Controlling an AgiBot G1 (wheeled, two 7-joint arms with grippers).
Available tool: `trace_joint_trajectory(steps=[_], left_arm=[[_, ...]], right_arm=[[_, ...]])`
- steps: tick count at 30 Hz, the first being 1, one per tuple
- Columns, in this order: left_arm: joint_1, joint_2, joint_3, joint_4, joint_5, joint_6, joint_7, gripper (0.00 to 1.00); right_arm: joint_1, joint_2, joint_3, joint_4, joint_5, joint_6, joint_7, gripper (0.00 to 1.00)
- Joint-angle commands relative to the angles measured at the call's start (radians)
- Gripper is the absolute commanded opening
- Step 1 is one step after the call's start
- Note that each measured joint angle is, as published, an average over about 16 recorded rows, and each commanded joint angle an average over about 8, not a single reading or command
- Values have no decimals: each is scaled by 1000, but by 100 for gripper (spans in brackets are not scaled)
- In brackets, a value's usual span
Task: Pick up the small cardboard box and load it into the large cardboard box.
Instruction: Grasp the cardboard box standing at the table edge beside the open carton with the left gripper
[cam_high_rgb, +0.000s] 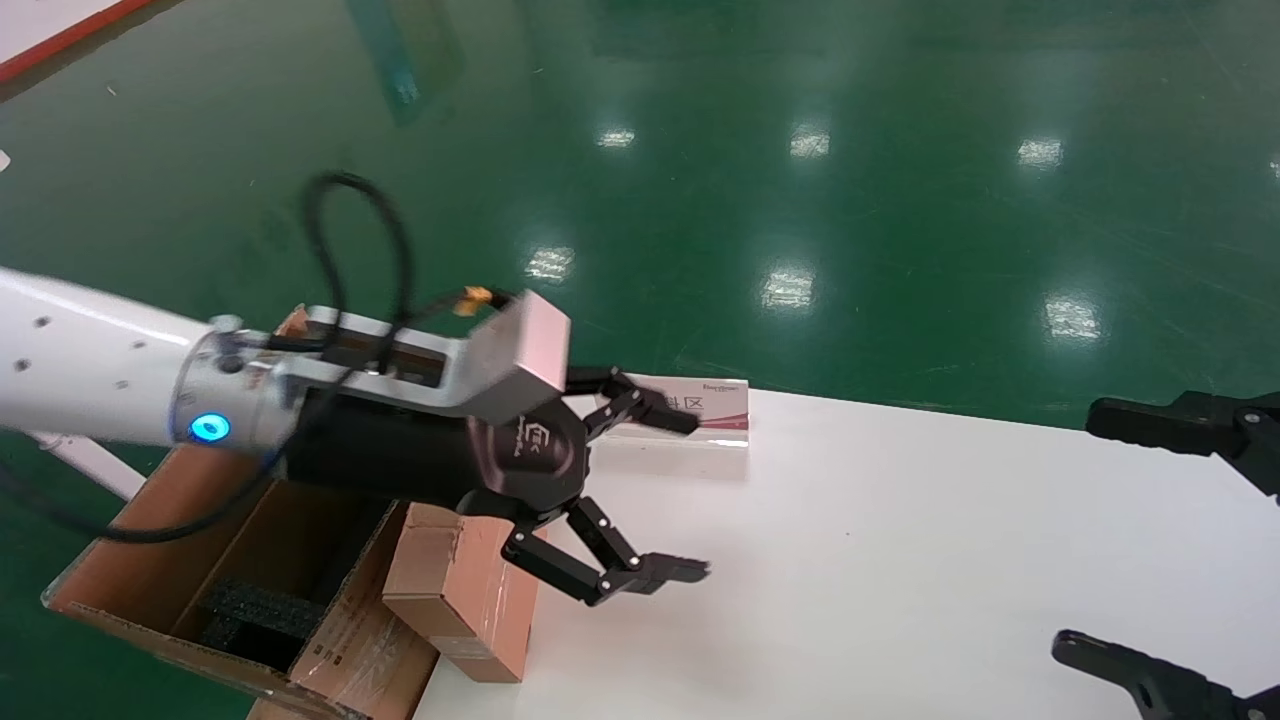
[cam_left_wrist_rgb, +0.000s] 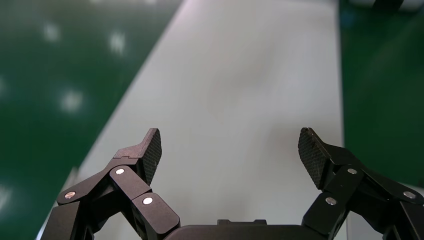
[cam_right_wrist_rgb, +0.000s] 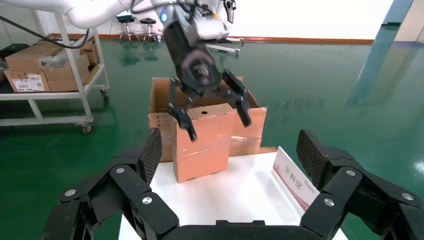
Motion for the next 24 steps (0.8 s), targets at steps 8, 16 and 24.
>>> trace_joint_trajectory(steps=[8,16,24], left_arm=[[-223,100,192,14,330,79,-260,100],[-395,164,424,29,455,101,-450,100],[-530,179,590,65,480,96,-623,100]], right_arm=[[0,0,-1,0,0,0,0,100],[0,1,-1,0,1,1,-1,100],[0,1,-2,0,1,1,-1,100]])
